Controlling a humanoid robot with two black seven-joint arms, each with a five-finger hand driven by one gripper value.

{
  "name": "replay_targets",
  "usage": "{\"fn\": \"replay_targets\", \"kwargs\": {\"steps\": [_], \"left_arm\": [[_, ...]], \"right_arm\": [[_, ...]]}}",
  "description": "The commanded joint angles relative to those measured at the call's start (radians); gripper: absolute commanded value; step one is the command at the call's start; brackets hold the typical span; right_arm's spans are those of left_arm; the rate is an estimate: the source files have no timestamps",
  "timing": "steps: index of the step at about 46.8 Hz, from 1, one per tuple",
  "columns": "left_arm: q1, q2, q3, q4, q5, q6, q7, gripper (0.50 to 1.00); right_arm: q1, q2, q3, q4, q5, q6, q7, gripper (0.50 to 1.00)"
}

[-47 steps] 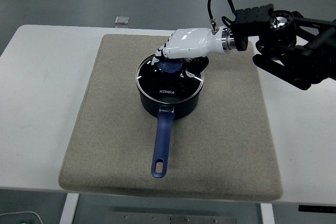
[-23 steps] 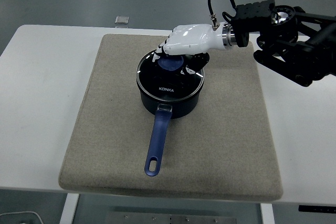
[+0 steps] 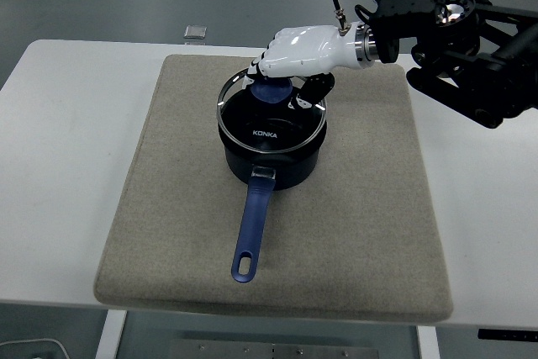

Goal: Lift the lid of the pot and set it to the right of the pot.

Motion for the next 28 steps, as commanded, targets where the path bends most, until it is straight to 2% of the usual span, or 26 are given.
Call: {"fn": "replay_targets", "kwargs": {"steps": [1,28], "left_arm": [[0.0,0.0,0.0,0.0,0.0,0.0,0.0,1.0],[0.0,0.0,0.0,0.0,0.0,0.0,0.0,1.0]], "right_arm": [[0.007,0.001,0.006,-0.027,0.006,0.0,0.0,0.5],[0.016,0.015,0.016,-0.243,0.034,-0.014,0.0,0.5]]}}
